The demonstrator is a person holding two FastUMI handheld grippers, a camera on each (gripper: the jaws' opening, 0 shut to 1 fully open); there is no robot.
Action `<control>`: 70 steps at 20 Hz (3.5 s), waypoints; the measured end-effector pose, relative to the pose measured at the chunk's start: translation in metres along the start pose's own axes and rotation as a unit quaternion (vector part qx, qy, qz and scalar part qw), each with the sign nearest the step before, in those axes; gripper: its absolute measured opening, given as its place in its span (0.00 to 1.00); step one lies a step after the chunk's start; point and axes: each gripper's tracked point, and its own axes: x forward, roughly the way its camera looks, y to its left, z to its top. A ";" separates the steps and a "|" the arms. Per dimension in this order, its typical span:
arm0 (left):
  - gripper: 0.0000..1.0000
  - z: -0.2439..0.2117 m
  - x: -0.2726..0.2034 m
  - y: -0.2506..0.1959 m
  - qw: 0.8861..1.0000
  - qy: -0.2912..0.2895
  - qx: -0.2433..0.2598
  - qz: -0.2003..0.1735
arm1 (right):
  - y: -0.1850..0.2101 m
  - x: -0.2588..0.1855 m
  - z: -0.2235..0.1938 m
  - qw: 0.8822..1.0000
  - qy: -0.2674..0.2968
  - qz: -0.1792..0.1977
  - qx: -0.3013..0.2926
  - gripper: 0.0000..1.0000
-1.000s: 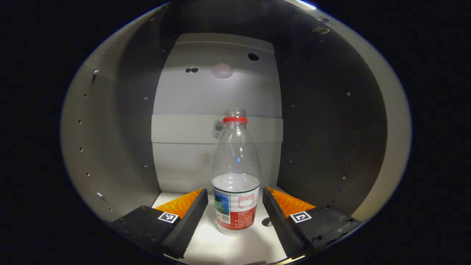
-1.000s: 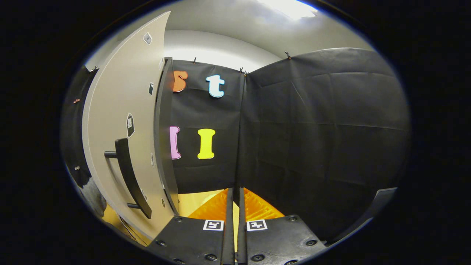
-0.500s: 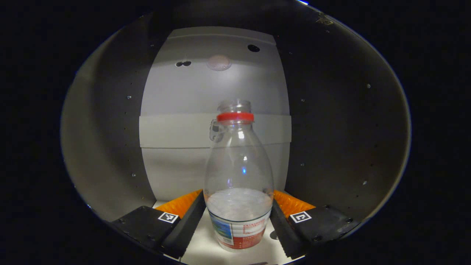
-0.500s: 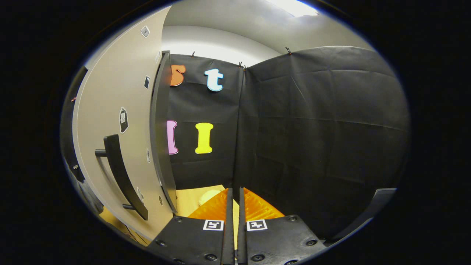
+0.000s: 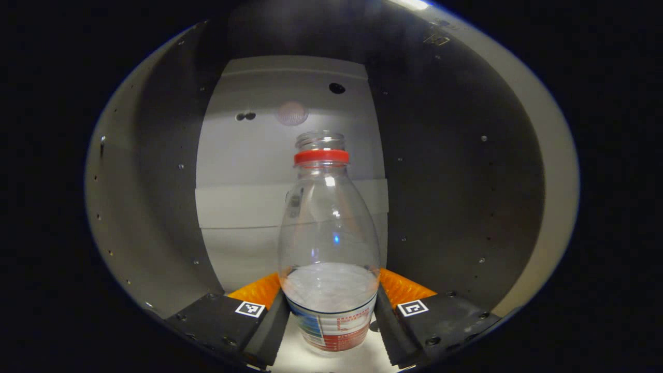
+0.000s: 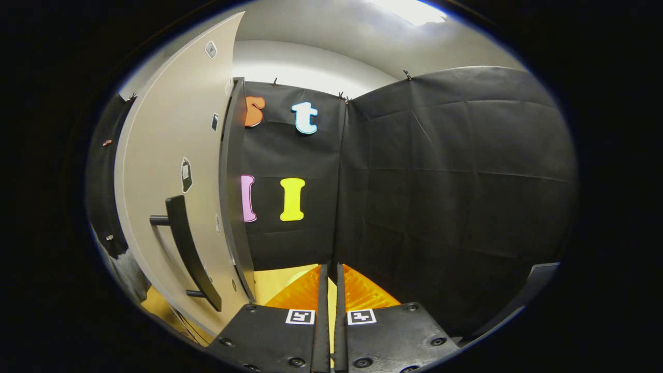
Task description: Open the cabinet door with the right hand, grasp the bottle in the cabinet with the left hand and place it on the coaster, then close the cabinet door with the right hand.
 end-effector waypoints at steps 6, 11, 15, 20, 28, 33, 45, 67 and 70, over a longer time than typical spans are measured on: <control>0.78 0.007 -0.055 0.012 1.000 -0.001 -0.016 -0.012 | 0.008 -0.014 0.011 1.000 -0.015 0.014 -0.004 0.07; 0.78 0.010 -0.108 0.032 1.000 -0.001 -0.021 -0.009 | 0.036 -0.053 0.016 0.999 -0.026 0.033 -0.013 0.08; 0.77 0.013 -0.158 0.042 1.000 -0.003 -0.028 -0.013 | 0.053 -0.082 0.021 0.998 -0.032 0.054 -0.021 0.08; 0.77 0.012 -0.220 0.055 1.000 -0.006 -0.024 -0.018 | 0.108 -0.112 0.024 0.993 -0.038 0.109 -0.036 0.10; 0.78 -0.037 -0.306 0.077 0.998 0.031 -0.044 -0.036 | 0.250 -0.112 0.014 0.965 -0.047 0.249 -0.062 0.07; 0.78 -0.066 -0.346 0.084 0.998 0.023 -0.041 -0.031 | 0.334 -0.076 0.002 0.953 -0.049 0.296 -0.036 0.07; 0.78 -0.195 -0.402 0.065 0.998 0.037 -0.044 0.029 | 0.432 -0.023 -0.066 0.947 -0.078 0.311 -0.002 0.98; 0.82 -0.362 -0.400 0.035 0.992 0.034 -0.059 0.108 | 0.445 0.004 -0.208 0.941 0.067 0.331 0.034 0.98; 0.82 -0.356 -0.393 0.031 0.994 0.018 -0.050 0.098 | 0.449 0.002 -0.217 0.937 0.082 0.339 0.034 0.98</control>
